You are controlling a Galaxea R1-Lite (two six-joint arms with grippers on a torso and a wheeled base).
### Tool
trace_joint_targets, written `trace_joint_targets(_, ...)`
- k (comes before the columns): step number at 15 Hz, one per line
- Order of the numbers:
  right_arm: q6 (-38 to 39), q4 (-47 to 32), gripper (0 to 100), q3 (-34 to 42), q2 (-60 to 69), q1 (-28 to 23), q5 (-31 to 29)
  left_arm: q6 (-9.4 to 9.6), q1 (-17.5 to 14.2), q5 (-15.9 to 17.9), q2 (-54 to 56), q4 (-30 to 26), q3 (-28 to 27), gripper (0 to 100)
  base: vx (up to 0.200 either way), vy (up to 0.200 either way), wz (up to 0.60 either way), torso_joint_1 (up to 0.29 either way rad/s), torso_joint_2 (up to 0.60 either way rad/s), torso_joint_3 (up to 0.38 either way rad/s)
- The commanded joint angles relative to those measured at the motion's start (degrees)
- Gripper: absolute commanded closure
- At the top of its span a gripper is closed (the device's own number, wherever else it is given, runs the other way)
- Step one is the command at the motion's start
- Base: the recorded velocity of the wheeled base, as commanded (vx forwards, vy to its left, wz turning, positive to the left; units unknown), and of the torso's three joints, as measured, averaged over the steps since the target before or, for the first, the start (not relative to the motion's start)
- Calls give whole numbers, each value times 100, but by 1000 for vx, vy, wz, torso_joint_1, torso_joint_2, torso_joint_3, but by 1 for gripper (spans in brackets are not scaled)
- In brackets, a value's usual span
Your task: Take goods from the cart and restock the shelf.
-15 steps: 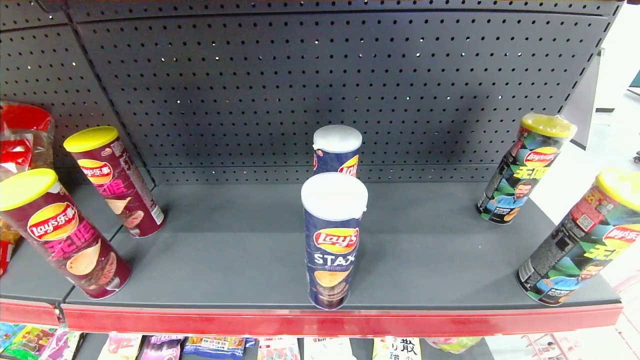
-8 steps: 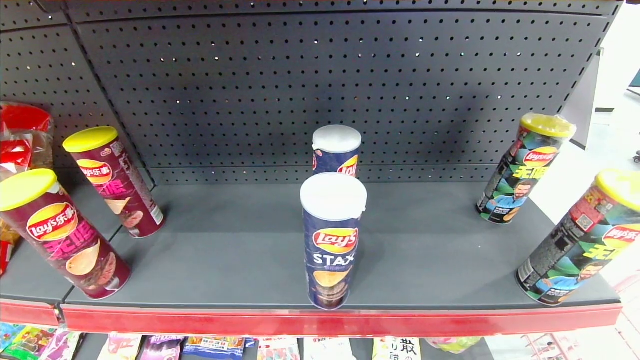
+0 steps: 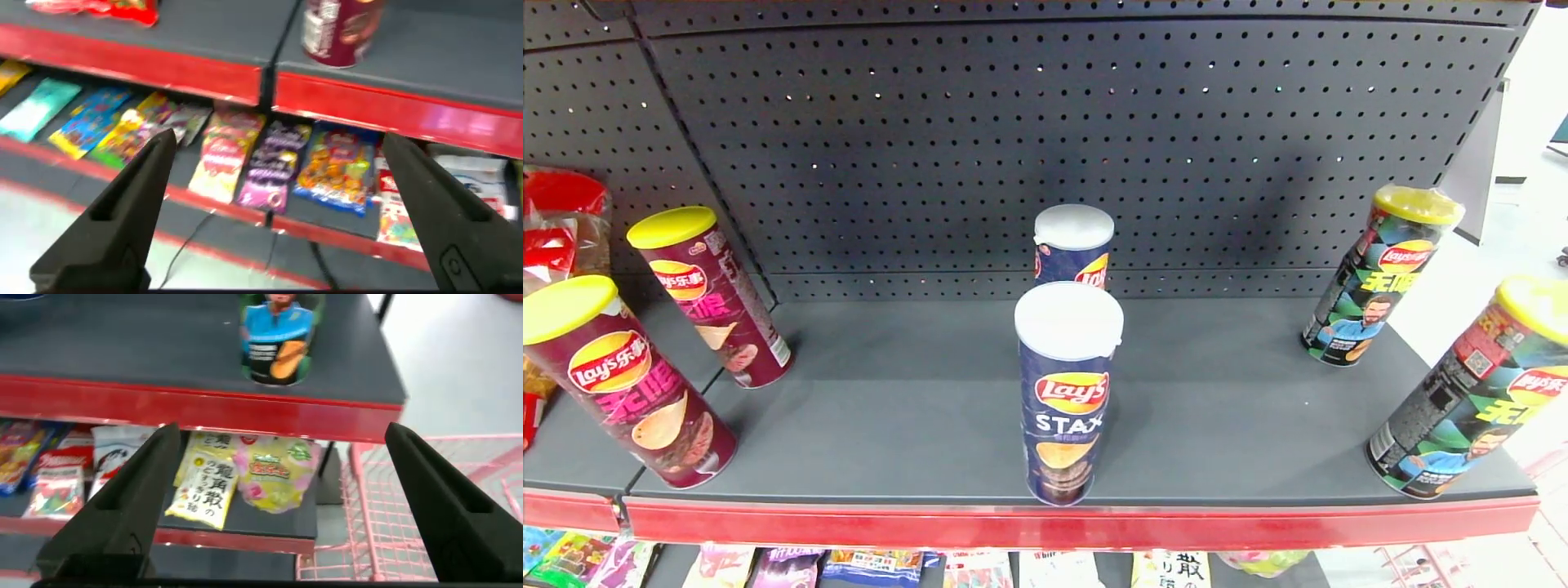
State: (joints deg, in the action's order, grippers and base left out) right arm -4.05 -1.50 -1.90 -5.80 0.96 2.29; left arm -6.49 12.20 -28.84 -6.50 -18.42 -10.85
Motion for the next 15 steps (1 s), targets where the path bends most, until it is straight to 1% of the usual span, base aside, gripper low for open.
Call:
trace_joint_targets(1,0,1,0,6,114,150,-9,-28,-754,160,-880,67,-93,0,0,0,0,0,0,0)
trace_joint_targets(2,9,44,0,32,158,150,-18,16,-763,186,-625,75,118,0,0,0,0,0,0,0)
trace_joint_targets(3,53,53,0,67,211,97,-36,42,-825,186,-220,75,145,0,0,0,0,0,0,0)
trace_joint_targets(4,106,80,0,146,299,27,-45,33,-974,177,-159,75,136,0,0,0,0,0,0,0)
trace_joint_targets(5,203,106,0,173,457,-26,-45,-2,-1730,204,-185,58,127,0,0,0,0,0,0,0)
trace_joint_targets(6,211,115,0,173,528,-52,-45,-2,-1985,274,-176,49,127,0,0,0,0,0,0,0)
trace_joint_targets(7,211,124,0,181,563,-70,-45,7,-1853,617,17,93,153,0,0,0,0,0,0,0)
trace_joint_targets(8,238,141,0,181,571,-70,-53,16,-1774,1610,175,365,268,0,0,0,0,0,0,0)
trace_joint_targets(9,282,141,0,190,571,-70,-45,16,-1792,2550,158,1323,716,0,0,0,0,0,0,0)
trace_joint_targets(10,290,141,0,190,563,-70,-45,33,-1792,3280,158,2238,1085,0,0,0,0,0,0,0)
trace_joint_targets(11,290,141,0,190,571,-70,-45,165,-1792,3614,158,2062,1067,0,0,0,0,0,0,0)
trace_joint_targets(12,290,141,0,190,571,-70,-45,499,-1792,3614,158,1965,1023,0,0,0,0,0,0,0)
trace_joint_targets(13,282,141,0,190,571,-70,-45,965,-1792,3614,158,2009,1041,0,0,0,0,0,0,0)
trace_joint_targets(14,290,141,0,190,571,-70,-45,1220,-1792,3561,158,1886,1085,0,0,0,0,0,0,0)
trace_joint_targets(15,290,141,0,190,571,-70,-45,1026,-1792,3508,158,1860,1076,0,0,0,0,0,0,0)
